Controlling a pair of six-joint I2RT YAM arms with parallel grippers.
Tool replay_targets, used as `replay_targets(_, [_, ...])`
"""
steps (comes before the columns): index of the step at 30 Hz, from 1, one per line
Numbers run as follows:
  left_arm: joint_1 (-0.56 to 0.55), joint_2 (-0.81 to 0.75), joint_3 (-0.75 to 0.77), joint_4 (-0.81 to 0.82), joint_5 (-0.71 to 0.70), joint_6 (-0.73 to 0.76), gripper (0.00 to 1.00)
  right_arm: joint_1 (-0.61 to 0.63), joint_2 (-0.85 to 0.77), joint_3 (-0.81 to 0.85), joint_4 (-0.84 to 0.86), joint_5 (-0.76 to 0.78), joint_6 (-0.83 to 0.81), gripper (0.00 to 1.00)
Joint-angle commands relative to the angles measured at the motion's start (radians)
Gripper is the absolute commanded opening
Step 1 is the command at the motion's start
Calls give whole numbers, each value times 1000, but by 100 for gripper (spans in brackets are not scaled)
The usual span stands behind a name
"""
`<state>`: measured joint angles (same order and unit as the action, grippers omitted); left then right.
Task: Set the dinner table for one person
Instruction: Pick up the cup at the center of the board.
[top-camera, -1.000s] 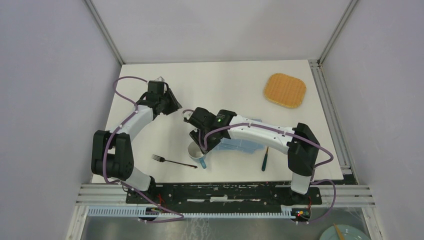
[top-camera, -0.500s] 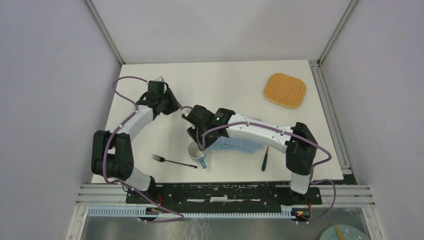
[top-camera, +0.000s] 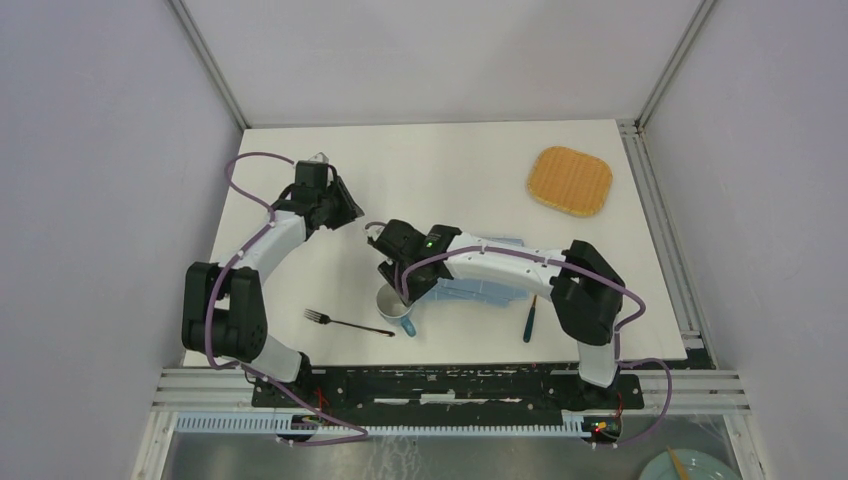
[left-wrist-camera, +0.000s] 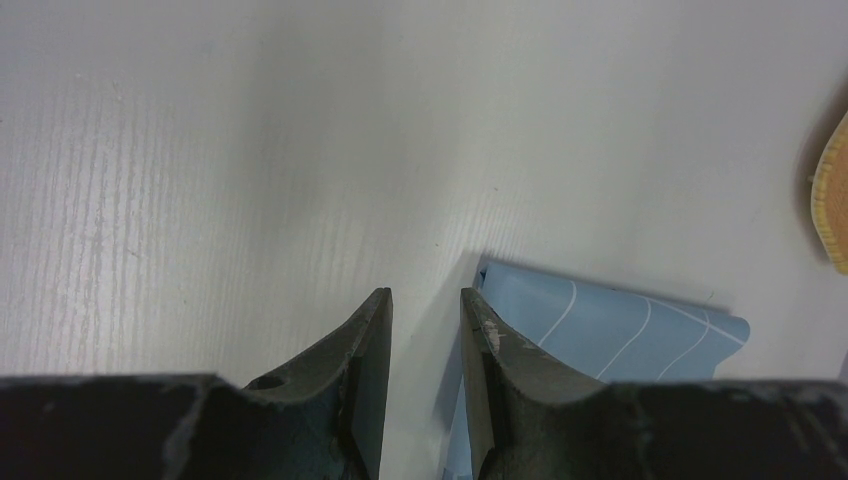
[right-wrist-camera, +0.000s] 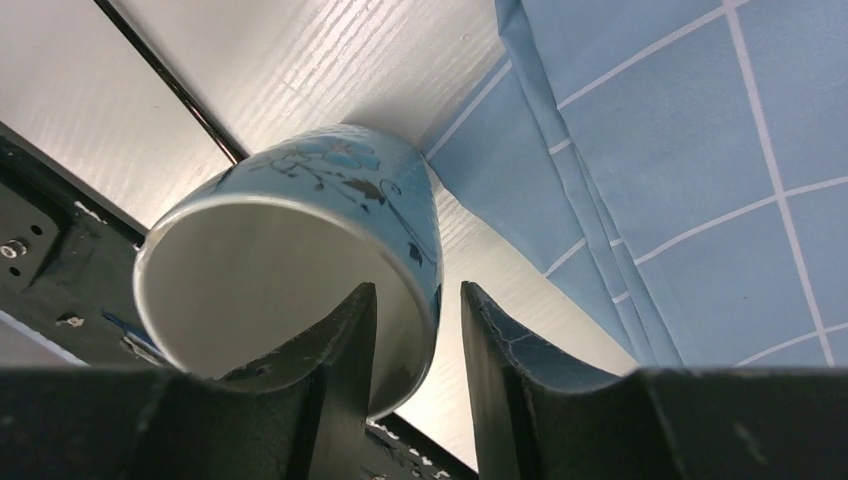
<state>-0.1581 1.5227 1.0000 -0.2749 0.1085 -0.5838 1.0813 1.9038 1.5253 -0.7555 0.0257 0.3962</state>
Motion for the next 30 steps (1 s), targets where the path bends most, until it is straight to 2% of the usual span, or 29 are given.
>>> replay_targets(1, [6,-41,9,22,14,-4,38,-7,1,-20,49,2,1,41])
replay_targets(6, [6,-42,14,21,15,-4,38,-8,4,-38,57,9,1,29])
replay_targets(11, [6,-38,18,19,16,-3,38,-8,4,-36,58,14,5,0])
replay_targets(20, [7,-29,20,18,18,-2,38,-9,-58,-26,59,55,27,0])
replay_targets(25, [6,-18,20,25,28,-9,38,-16,-91,55,-20,102,20,0])
replay_targets(30, [6,-18,16,30,30,-10,38,-101,-162,89,-40,117,44,0])
